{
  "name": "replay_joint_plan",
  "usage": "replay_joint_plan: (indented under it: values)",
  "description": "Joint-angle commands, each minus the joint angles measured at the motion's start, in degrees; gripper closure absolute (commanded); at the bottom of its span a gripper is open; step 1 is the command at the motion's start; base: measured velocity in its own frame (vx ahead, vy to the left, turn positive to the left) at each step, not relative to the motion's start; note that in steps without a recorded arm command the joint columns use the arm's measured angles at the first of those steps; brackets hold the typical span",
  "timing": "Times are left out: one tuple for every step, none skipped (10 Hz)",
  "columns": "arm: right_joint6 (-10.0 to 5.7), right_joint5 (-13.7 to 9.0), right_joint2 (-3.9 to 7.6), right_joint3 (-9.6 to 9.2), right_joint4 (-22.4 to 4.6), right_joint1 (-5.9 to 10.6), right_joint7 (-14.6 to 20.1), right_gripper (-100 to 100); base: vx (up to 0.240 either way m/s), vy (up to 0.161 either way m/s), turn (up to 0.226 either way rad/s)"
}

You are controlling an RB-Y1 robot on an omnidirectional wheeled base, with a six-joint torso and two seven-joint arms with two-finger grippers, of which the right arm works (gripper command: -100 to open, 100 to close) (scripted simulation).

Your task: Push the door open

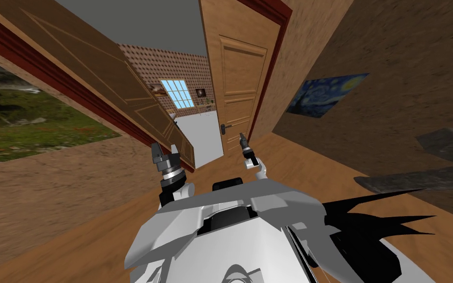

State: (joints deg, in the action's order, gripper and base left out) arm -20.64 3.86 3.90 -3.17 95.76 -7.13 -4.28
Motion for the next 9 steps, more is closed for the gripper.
replay_joint_plan:
  values:
    - [0.23, -0.19, 0.06, 0.03, -2.66, 1.64, 0.47, -100, 0.102, -0.074, 0.057]
    - [0.32, -0.25, -0.01, -0.03, -4.15, 2.46, 0.69, -100, 0.101, -0.077, 0.054]
    - [0.40, -0.32, -0.07, -0.09, -5.63, 3.28, 0.90, -100, 0.075, -0.071, 0.049]
    - [0.49, -0.38, -0.18, -0.15, -7.09, 4.08, 1.11, -100, 0.081, -0.068, 0.057]
    - [0.58, -0.45, -0.31, -0.21, -8.53, 4.88, 1.32, -100, 0.091, -0.063, 0.052]
    - [0.66, -0.51, -0.44, -0.27, -9.97, 5.67, 1.53, -100, 0.086, -0.059, 0.057]
    - [0.75, -0.57, -0.57, -0.33, -11.41, 6.47, 1.74, -100, 0.084, -0.070, 0.045]
    - [0.83, -0.64, -0.70, -0.39, -12.84, 7.26, 1.95, -100, 0.092, -0.057, 0.050]
    - [0.91, -0.70, -0.89, -0.44, -14.19, 8.00, 2.14, -100, 0.099, -0.059, 0.053]
